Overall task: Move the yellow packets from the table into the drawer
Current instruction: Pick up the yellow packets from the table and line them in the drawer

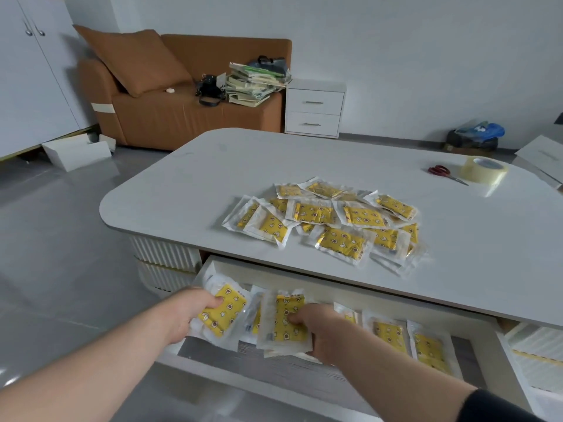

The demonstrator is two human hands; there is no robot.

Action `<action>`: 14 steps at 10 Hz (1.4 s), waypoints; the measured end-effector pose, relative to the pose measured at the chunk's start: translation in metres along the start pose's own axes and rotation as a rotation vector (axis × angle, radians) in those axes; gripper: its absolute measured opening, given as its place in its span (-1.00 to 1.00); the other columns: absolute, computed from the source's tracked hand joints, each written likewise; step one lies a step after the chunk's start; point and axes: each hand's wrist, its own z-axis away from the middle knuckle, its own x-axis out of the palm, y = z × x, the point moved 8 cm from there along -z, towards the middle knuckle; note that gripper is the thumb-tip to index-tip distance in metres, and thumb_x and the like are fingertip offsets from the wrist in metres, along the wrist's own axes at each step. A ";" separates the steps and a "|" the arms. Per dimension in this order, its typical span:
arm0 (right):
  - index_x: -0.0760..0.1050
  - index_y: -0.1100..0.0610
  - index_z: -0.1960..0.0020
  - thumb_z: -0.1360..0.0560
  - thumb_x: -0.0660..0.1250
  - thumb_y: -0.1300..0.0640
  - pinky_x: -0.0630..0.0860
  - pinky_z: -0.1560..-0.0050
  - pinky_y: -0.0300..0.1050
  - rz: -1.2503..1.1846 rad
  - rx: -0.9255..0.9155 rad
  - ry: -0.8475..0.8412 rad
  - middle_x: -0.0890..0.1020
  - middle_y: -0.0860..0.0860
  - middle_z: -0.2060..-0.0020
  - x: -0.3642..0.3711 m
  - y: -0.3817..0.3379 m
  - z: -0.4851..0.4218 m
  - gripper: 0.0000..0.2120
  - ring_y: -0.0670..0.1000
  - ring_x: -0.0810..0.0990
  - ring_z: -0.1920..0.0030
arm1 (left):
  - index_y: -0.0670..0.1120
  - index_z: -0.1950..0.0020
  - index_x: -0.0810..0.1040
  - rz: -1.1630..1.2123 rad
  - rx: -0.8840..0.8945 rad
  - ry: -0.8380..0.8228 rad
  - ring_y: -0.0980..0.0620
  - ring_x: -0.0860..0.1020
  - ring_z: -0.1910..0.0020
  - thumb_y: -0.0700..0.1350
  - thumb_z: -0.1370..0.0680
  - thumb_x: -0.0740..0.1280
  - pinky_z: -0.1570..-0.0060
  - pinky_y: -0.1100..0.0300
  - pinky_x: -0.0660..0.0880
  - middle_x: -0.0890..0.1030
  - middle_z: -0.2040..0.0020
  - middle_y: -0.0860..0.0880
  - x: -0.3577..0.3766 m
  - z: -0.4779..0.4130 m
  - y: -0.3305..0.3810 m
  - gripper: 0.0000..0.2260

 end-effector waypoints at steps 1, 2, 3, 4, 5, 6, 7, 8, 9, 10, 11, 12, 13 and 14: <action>0.48 0.21 0.00 -0.48 0.37 0.30 0.59 -0.11 0.19 -0.044 0.021 0.014 0.65 0.20 -0.01 0.016 0.008 -0.019 -0.87 0.19 0.66 -0.01 | -0.12 -0.09 0.58 0.019 0.050 0.028 -0.19 0.56 -0.18 -0.07 -0.22 0.56 -0.24 -0.15 0.46 0.64 -0.12 -0.16 0.016 0.001 0.011 -0.53; 0.50 0.16 0.13 -0.49 0.34 0.28 0.61 -0.05 0.00 -0.083 -0.013 0.014 0.67 0.13 0.05 0.023 0.012 -0.038 -0.94 0.07 0.63 0.12 | -0.18 -0.05 0.57 -0.012 0.099 0.091 -0.13 0.56 -0.11 -0.14 -0.40 0.52 -0.15 0.07 0.45 0.64 -0.04 -0.13 0.024 -0.003 0.015 -0.71; 0.42 0.09 0.25 -0.48 0.34 0.30 0.54 0.19 -0.13 -0.017 -0.072 -0.002 0.53 0.02 0.26 0.024 0.002 -0.036 -0.80 -0.02 0.51 0.30 | -0.20 -0.10 0.54 -0.055 0.129 0.187 -0.12 0.53 -0.10 -0.14 -0.45 0.48 -0.04 0.09 0.42 0.61 -0.09 -0.14 0.021 -0.014 0.015 -0.72; 0.44 0.09 0.22 -0.48 0.36 0.29 0.50 0.25 -0.19 0.082 -0.127 0.003 0.51 -0.01 0.27 0.024 -0.007 -0.050 -0.82 -0.05 0.49 0.31 | -0.25 -0.20 0.50 -0.074 0.121 0.256 -0.14 0.50 -0.13 -0.15 -0.46 0.48 -0.05 0.06 0.40 0.56 -0.19 -0.18 0.014 -0.020 0.017 -0.63; 0.51 0.17 -0.15 -0.52 0.37 0.20 0.58 0.03 -0.13 0.168 -0.119 0.000 0.62 0.04 0.04 0.030 -0.011 -0.055 -0.78 0.01 0.60 0.05 | -0.27 -0.36 0.38 -0.093 0.113 0.298 -0.18 0.45 -0.27 -0.18 -0.49 0.46 -0.12 0.07 0.37 0.47 -0.31 -0.19 0.010 -0.023 0.016 -0.50; 0.45 0.17 -0.33 -0.51 0.40 0.15 0.46 0.03 -0.16 0.210 -0.100 0.023 0.62 0.07 -0.08 0.031 -0.010 -0.061 -0.59 0.04 0.57 0.00 | -0.26 -0.37 0.37 -0.172 0.114 0.329 -0.17 0.46 -0.25 -0.17 -0.50 0.44 -0.05 0.11 0.38 0.49 -0.30 -0.20 0.010 -0.022 0.016 -0.50; 0.39 0.15 -0.41 -0.48 0.43 0.14 0.49 -0.07 -0.14 0.239 -0.143 0.052 0.59 0.07 -0.17 0.034 -0.011 -0.065 -0.47 0.07 0.57 -0.10 | -0.22 -0.43 0.33 -0.255 0.113 0.362 -0.17 0.48 -0.22 -0.13 -0.52 0.41 0.01 0.12 0.39 0.48 -0.31 -0.19 0.012 -0.021 0.018 -0.47; 0.39 0.16 -0.38 -0.48 0.38 0.17 0.51 0.22 -0.23 0.366 -0.236 0.100 0.59 0.03 0.00 0.037 -0.017 -0.060 -0.52 -0.02 0.57 0.13 | -0.19 -0.39 0.36 -0.350 0.098 0.374 -0.17 0.54 -0.10 -0.08 -0.53 0.40 0.11 0.10 0.45 0.54 -0.20 -0.18 0.013 -0.022 0.018 -0.52; 0.40 0.17 -0.23 -0.47 0.32 0.16 0.38 0.44 -0.24 0.545 -0.337 0.172 0.53 -0.01 0.16 0.036 -0.027 -0.052 -0.66 -0.06 0.51 0.25 | -0.19 -0.31 0.40 -0.501 0.086 0.390 -0.14 0.57 0.01 -0.06 -0.52 0.39 0.28 0.17 0.44 0.58 -0.13 -0.18 0.011 -0.024 0.020 -0.58; 0.30 0.13 -0.20 -0.46 0.29 0.14 0.43 0.43 -0.20 0.678 -0.413 0.216 0.51 -0.04 0.24 0.037 -0.035 -0.045 -0.65 -0.01 0.56 0.22 | -0.20 -0.34 0.36 -0.697 0.113 0.417 -0.13 0.59 -0.07 -0.02 -0.53 0.38 0.21 0.15 0.49 0.57 -0.19 -0.17 0.014 -0.022 0.030 -0.53; 0.25 0.13 -0.20 -0.46 0.30 0.10 0.40 0.45 -0.20 0.755 -0.464 0.227 0.48 -0.06 0.29 0.040 -0.039 -0.041 -0.63 -0.02 0.54 0.26 | -0.22 -0.39 0.24 -0.889 0.245 0.450 -0.13 0.58 -0.11 -0.01 -0.56 0.34 0.13 0.13 0.48 0.57 -0.19 -0.16 0.022 -0.015 0.045 -0.48; 0.22 0.09 -0.07 -0.48 0.34 0.02 0.39 0.41 -0.19 0.799 -0.497 0.233 0.46 -0.04 0.22 0.038 -0.039 -0.039 -0.66 0.00 0.52 0.22 | -0.16 -0.43 0.17 -1.092 0.397 0.432 -0.05 0.54 0.11 0.01 -0.57 0.31 0.21 0.13 0.47 0.59 -0.04 -0.10 0.028 -0.010 0.058 -0.46; 0.17 0.07 -0.06 -0.48 0.34 -0.04 0.42 0.22 -0.13 0.828 -0.516 0.227 0.41 0.03 0.06 0.037 -0.039 -0.038 -0.62 0.05 0.48 0.12 | -0.11 -0.38 0.32 -1.384 0.443 0.338 -0.06 0.55 -0.04 0.06 -0.60 0.23 0.04 0.11 0.50 0.57 -0.13 -0.08 0.035 -0.015 0.062 -0.58; 0.22 0.11 -0.20 -0.49 0.32 -0.10 0.47 0.18 -0.10 0.913 -0.523 0.200 0.38 0.06 -0.03 0.040 -0.040 -0.036 -0.55 0.09 0.52 0.07 | -0.09 -0.19 0.53 -1.711 0.507 0.285 -0.08 0.55 -0.11 0.13 -0.62 0.14 0.08 0.13 0.42 0.59 -0.13 -0.08 0.043 -0.017 0.066 -0.64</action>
